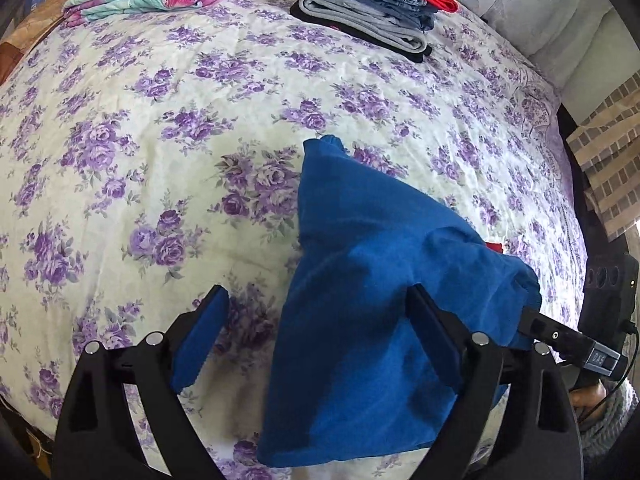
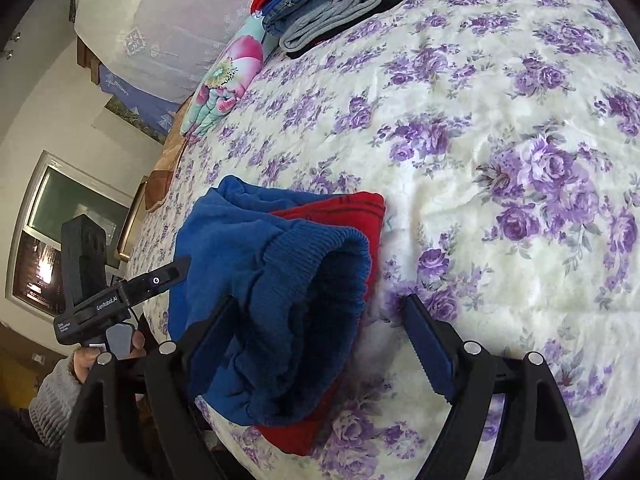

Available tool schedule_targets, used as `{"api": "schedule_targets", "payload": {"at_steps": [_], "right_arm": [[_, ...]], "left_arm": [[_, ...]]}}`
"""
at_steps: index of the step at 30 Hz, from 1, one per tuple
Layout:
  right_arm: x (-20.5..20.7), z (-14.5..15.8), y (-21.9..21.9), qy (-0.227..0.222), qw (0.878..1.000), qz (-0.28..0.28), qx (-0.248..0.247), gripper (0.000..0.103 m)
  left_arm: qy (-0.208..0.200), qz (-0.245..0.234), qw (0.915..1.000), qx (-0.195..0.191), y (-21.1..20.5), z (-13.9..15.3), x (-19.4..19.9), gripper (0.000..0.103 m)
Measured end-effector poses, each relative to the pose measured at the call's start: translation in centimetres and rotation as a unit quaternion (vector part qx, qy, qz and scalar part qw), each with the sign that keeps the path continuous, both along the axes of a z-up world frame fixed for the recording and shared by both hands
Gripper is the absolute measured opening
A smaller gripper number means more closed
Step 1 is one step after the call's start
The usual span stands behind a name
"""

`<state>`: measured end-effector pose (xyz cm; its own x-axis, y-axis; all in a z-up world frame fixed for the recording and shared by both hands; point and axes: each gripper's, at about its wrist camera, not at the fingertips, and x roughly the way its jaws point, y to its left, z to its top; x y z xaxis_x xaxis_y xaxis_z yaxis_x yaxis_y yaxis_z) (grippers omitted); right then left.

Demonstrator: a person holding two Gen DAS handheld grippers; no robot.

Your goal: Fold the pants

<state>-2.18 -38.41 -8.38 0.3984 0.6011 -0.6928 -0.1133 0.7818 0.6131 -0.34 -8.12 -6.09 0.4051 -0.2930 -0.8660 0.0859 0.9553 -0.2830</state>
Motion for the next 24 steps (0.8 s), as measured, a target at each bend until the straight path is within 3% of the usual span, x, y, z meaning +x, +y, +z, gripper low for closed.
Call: {"api": "schedule_targets", "payload": {"at_steps": [19, 24], "right_arm": [[-0.3, -0.8, 1.3, 0.015, 0.999, -0.052, -0.007, 0.085], [-0.4, -0.8, 1.7, 0.016, 0.998, -0.055, -0.008, 0.072]], "left_arm": [[-0.024, -0.089, 0.9957, -0.010, -0.9, 0.2, -0.1, 0.088], [-0.030, -0.131, 0.9909, -0.001, -2.4, -0.1, -0.7, 0.088]]}}
